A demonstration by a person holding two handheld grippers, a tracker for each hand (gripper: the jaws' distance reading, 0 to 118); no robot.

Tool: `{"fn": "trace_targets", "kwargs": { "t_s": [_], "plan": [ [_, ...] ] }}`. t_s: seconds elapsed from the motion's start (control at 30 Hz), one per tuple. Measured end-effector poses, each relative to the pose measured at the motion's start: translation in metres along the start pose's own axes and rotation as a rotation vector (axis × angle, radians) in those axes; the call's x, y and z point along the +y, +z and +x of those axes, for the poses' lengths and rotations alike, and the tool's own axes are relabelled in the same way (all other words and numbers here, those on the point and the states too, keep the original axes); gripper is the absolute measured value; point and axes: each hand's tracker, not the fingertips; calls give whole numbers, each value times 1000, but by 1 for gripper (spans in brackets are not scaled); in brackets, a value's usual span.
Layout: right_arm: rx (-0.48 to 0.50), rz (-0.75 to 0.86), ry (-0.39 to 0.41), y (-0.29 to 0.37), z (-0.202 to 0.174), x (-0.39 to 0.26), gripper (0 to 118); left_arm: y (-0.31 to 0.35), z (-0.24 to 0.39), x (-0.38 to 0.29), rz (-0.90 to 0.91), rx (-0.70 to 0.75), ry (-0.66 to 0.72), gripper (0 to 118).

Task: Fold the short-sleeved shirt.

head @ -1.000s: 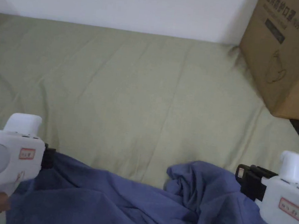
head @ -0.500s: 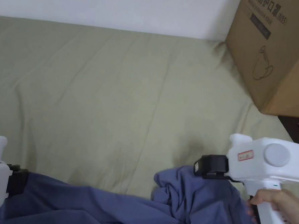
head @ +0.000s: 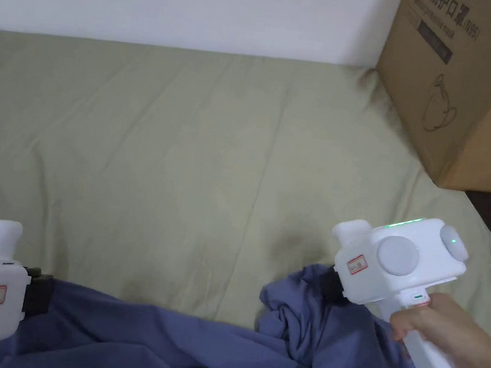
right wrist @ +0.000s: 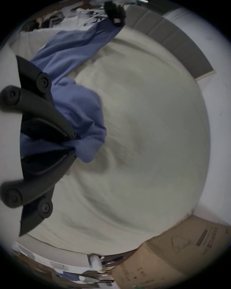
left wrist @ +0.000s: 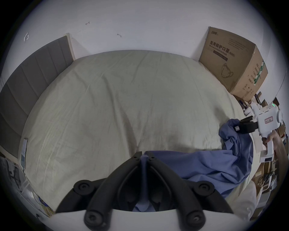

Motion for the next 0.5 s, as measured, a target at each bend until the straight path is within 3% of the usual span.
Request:
{"fn": "trace_targets", "kwargs": {
  "t_s": [0.1, 0.23, 0.37, 0.5],
  "plan": [
    [16, 88, -98, 40, 20, 4, 8, 15, -4, 10, 41, 7, 48, 1],
    [-15, 239, -139, 120, 41, 6, 8, 61, -1, 35, 144, 57, -5, 1],
    [-24, 405, -233, 204, 60, 7, 8, 120, -7, 61, 278, 55, 11, 1],
    [-34, 533, -259, 277, 57, 5, 8, 176, -10, 93, 394, 59, 22, 1]
  ]
}}
